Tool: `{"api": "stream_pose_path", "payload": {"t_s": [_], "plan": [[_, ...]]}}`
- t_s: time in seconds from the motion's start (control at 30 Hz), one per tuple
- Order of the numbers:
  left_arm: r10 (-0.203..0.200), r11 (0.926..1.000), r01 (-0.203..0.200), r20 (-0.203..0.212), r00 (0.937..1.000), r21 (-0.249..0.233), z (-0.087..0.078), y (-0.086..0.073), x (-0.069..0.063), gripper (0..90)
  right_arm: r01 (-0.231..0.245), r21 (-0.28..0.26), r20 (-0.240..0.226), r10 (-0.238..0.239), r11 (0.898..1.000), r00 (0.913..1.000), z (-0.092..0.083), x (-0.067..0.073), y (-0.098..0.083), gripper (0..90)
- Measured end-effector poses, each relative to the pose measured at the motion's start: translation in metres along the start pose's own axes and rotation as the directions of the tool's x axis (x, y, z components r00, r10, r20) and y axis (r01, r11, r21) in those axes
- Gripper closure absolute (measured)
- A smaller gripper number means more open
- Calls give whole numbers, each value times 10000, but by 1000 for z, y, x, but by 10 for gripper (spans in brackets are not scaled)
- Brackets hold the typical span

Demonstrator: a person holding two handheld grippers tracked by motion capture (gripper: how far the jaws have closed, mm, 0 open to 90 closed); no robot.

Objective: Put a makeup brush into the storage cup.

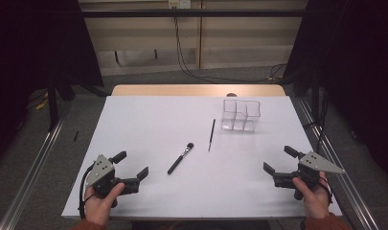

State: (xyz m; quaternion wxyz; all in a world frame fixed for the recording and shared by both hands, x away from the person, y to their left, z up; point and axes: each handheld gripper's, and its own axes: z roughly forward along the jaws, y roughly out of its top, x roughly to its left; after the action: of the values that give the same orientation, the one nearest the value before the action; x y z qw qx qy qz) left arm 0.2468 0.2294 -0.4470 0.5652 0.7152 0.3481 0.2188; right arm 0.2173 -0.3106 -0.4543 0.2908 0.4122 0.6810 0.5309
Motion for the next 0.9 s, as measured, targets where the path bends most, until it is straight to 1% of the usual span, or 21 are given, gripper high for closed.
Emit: {"api": "stream_pose_path", "payload": {"t_s": [0.17,0.37,0.4,0.5,0.57,0.63,0.7,0.77,0.8,0.87,0.9], "plan": [[-1,10000,1,-47,10000,38,0,0,-1,32,114,80,-60,-114,9999,9999,1,1,0,0],[20,9999,-19,-64,10000,121,1,0,-1,32,10,54,-88,-9,10000,10000,1,1,-1,0],[107,9998,-106,-60,9999,173,2,0,-2,33,11,51,-125,-11,10000,9999,1,1,-1,0],[152,9993,-152,10,9999,341,5,0,-2,35,21,74,-186,-20,10000,9998,2,0,-1,0],[113,9994,-114,34,9999,329,6,0,-2,35,4,62,-198,-3,10000,9998,2,0,-2,0],[147,9993,-146,-34,9999,341,6,1,-1,35,-46,80,-247,48,10000,9997,3,-1,-2,0],[276,9992,-270,-206,9994,294,6,2,-2,35,-82,108,-280,85,9999,9996,4,-1,-2,0],[217,9990,-215,-46,9998,384,10,3,-2,35,-176,176,-331,182,9997,9993,5,0,-2,0],[233,9992,-232,-27,9997,321,10,5,-2,35,-149,202,-341,155,9997,9993,6,0,-2,0],[398,9989,-398,9,9992,234,11,8,-4,35,-72,162,-363,78,9998,9993,6,2,-1,0],[385,9991,-385,49,9992,201,11,8,-5,35,64,207,-379,-56,9998,9993,6,3,-1,0]]}}
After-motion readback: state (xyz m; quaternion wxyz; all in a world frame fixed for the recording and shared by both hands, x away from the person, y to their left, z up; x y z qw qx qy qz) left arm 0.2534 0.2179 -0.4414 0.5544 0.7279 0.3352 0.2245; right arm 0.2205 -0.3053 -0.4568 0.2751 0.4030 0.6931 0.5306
